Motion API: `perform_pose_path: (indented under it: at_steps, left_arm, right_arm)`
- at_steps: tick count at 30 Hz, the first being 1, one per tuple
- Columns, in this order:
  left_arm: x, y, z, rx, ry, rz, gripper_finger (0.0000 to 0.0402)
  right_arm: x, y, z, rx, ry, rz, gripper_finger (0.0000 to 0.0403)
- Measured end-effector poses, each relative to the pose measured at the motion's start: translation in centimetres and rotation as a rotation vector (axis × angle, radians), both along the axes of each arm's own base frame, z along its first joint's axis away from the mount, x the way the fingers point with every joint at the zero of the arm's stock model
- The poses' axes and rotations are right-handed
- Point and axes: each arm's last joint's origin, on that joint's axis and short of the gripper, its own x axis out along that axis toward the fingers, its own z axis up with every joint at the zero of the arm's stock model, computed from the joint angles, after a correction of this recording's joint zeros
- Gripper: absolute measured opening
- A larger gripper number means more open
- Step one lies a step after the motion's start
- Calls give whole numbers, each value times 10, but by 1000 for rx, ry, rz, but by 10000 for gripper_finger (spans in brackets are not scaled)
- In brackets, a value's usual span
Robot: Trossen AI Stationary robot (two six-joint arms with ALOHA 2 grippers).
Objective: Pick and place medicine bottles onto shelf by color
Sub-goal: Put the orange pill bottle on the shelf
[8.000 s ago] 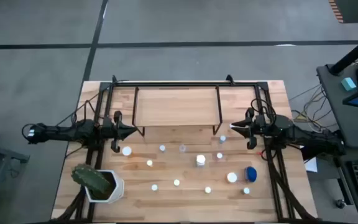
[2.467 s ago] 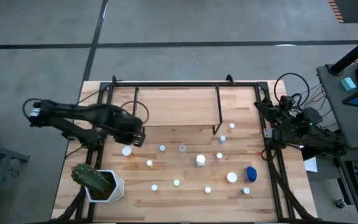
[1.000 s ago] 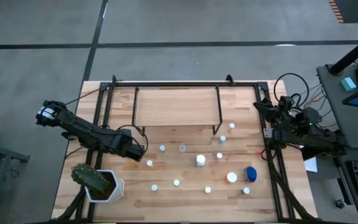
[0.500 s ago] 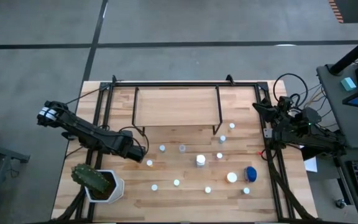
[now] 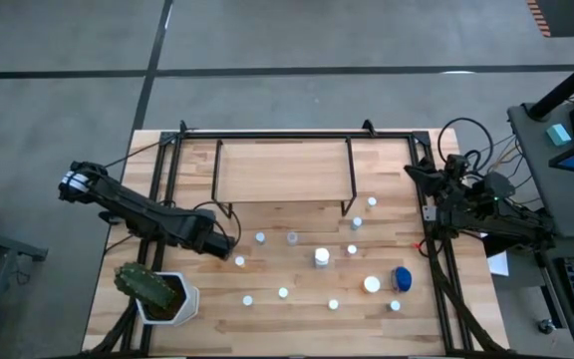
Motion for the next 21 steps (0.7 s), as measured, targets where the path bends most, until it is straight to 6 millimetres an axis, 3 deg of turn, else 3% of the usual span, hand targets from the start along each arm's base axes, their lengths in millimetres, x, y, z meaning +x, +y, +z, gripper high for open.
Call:
perform_pose_path:
  at_steps: [7, 12, 21]
  left_arm:
    - [10, -4, 45, -28, -42, -153, 197]
    - [13, -8, 65, -82, -69, -194, 198]
    - [11, -13, 69, -114, -69, -214, 198]
  right_arm:
    - [0, 0, -1, 2, 10, -6, 77]
    - [0, 0, -1, -4, 11, -11, 77]
    - [0, 0, -1, -7, 11, -12, 77]
